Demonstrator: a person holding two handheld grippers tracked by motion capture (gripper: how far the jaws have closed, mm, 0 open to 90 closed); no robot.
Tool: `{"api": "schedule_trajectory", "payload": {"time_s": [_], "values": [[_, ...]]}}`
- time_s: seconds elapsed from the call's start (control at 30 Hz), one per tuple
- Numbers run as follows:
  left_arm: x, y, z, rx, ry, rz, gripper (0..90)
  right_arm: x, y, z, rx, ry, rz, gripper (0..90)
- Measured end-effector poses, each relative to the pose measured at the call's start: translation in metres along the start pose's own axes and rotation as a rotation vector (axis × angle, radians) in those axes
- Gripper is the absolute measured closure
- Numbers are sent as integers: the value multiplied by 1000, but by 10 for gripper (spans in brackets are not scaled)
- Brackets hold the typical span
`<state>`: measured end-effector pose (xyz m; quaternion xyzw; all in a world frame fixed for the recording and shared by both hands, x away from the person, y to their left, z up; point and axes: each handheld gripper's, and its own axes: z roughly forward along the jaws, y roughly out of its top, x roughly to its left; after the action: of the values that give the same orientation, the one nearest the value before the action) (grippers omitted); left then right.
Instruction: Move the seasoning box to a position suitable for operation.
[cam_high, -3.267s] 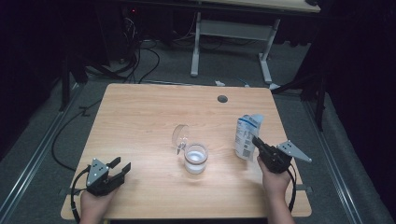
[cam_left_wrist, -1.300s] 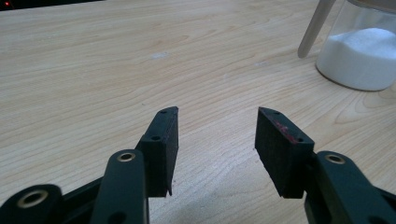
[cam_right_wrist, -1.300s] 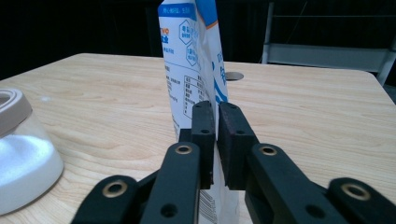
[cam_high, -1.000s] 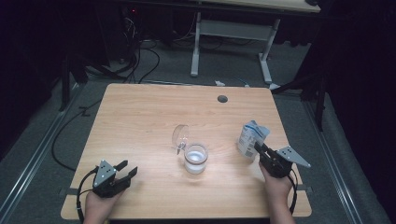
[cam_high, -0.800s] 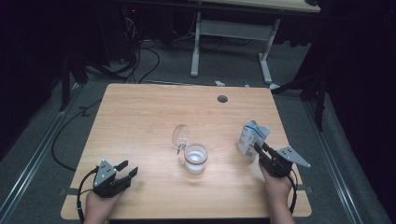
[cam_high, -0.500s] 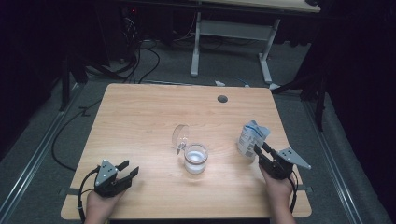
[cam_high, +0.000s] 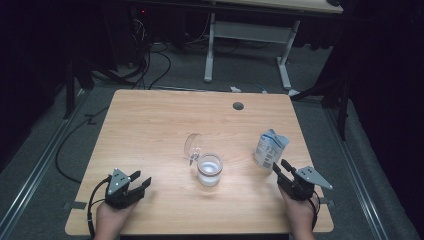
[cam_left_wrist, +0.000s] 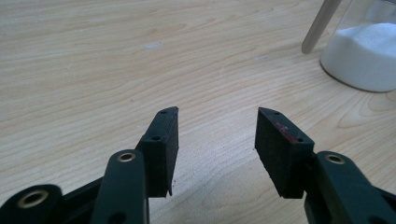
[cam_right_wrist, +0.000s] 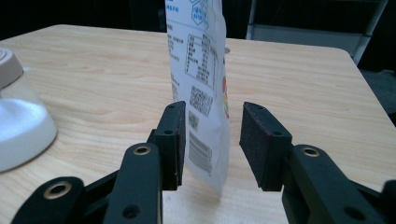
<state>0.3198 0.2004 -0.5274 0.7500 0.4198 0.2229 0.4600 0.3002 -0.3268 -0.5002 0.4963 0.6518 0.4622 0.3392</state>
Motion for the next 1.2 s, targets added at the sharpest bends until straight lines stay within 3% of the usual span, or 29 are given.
{"api": "schedule_trajectory", "payload": {"time_s": [0.2,0.33,0.77,0.97,1.2], "values": [[-4,2,5,10,-2,25,502,6,-6,-9,9,-4,-7,609],[-7,3,7,7,-9,32,520,13,-9,-11,22,27,-4,612],[-10,4,7,-11,-36,42,564,42,-12,3,67,99,-73,627],[-15,3,6,-11,-56,1,564,58,-11,17,83,145,-98,660],[-24,5,6,-17,-45,-24,598,71,-8,31,107,174,-115,705]]}}
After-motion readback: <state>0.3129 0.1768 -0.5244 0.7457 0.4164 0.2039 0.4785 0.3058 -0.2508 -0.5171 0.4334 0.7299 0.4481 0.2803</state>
